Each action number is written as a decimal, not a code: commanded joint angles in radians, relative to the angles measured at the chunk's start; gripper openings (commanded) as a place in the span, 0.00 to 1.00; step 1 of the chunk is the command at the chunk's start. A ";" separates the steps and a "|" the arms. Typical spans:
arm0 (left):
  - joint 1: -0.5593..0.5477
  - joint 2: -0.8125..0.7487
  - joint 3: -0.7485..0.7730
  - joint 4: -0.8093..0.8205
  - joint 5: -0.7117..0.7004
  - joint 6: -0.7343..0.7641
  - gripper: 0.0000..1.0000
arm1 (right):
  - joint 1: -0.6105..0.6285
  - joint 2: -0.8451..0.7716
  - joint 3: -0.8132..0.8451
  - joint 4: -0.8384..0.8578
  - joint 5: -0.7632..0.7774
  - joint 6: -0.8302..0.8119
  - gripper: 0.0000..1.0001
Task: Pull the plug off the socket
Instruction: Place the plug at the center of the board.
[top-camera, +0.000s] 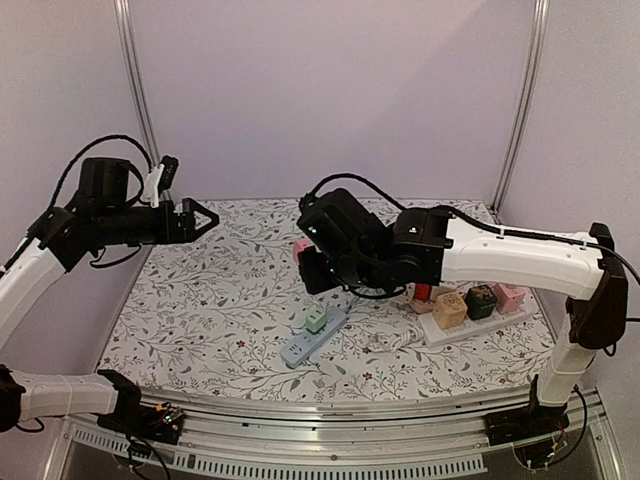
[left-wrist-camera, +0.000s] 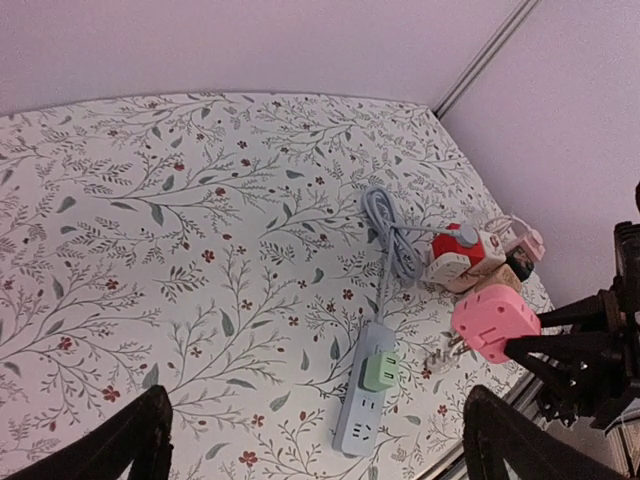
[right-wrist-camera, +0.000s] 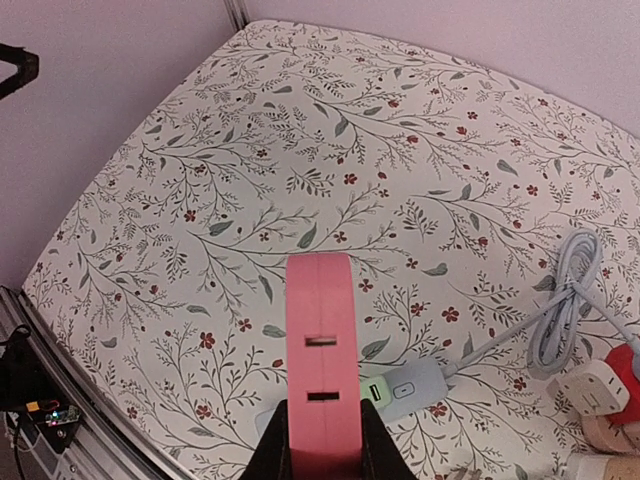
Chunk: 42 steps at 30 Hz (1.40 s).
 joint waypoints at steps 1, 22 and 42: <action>0.187 0.065 0.048 -0.156 0.162 0.155 0.99 | -0.005 0.158 0.122 0.047 -0.097 0.010 0.00; 0.279 -0.062 -0.133 0.039 -0.076 0.216 1.00 | -0.194 0.551 0.328 0.243 -0.409 0.018 0.01; 0.273 -0.087 -0.133 -0.004 -0.185 0.210 0.99 | -0.296 0.769 0.492 0.295 -0.496 0.105 0.29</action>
